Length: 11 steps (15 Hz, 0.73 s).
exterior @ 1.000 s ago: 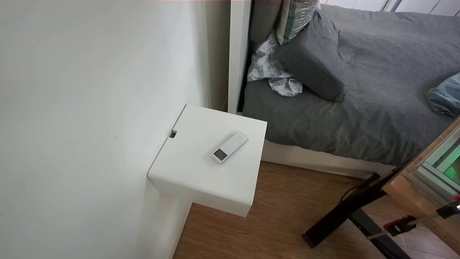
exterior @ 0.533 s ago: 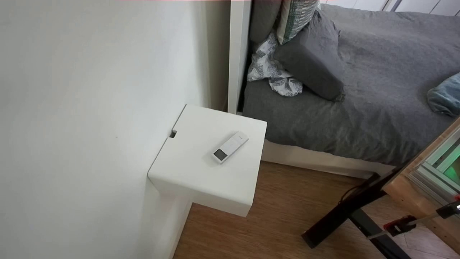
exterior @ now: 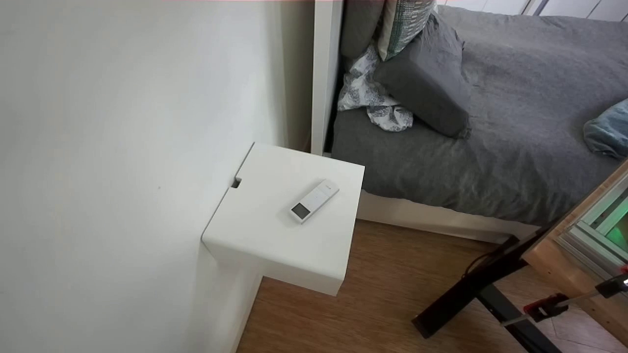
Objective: Put the other pillow on top of the grey pillow
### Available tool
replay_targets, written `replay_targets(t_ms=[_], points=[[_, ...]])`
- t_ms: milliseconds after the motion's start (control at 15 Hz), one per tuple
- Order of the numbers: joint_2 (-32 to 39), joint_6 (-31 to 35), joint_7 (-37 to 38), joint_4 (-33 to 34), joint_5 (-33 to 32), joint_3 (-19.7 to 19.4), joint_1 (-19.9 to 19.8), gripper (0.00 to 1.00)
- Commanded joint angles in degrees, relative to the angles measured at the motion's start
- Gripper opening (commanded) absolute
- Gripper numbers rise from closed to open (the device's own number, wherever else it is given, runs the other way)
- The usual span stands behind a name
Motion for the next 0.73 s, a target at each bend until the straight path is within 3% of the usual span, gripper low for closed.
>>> replay_targets(t_ms=[0,133,333,400,667], points=[[-2.60,-10.38,12.14,-1.55,-11.31,-4.92,5.64,1.00],[-2.80,-18.79,14.93,-0.86,-13.83,-5.37,7.34,1.00],[-3.15,-31.10,9.65,0.12,-13.18,-5.29,8.40,1.00],[-1.78,-25.64,11.67,-0.09,-12.09,-5.52,8.34,1.00],[-1.74,-26.40,11.58,-0.06,-12.09,-5.64,8.54,1.00]])
